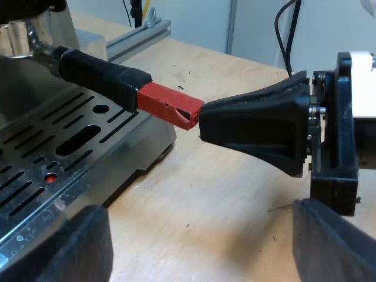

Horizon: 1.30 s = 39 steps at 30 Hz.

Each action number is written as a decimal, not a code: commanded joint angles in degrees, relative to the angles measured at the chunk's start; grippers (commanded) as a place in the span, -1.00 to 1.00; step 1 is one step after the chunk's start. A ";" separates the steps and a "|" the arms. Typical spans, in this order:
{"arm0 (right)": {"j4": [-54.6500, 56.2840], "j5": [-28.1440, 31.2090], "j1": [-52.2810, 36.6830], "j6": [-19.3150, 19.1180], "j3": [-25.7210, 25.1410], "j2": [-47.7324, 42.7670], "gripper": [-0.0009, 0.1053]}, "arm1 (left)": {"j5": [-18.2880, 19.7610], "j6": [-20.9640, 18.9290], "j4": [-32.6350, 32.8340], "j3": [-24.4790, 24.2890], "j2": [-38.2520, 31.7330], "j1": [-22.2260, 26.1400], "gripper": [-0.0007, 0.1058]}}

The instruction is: Grind coffee beans and then tamp

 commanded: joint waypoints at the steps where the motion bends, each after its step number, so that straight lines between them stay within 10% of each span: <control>1: -0.69 0.77 -1.60 -0.22 -0.22 0.03 -0.82 | -0.38 -0.08 -1.04 -0.09 0.05 -0.30 0.26; 9: -1.27 0.89 -3.91 -0.75 -0.22 0.03 -0.82 | -0.38 -0.08 -1.04 -0.09 0.05 -0.30 0.26; 16: -7.15 1.62 -3.90 -11.06 -0.30 0.03 -0.82 | -0.38 -0.08 -1.04 -0.09 0.05 -0.30 0.26; 39: -5.49 4.49 -1.55 -10.38 -0.30 0.03 -0.82 | -0.38 -0.08 -1.04 -0.09 0.05 -0.30 0.26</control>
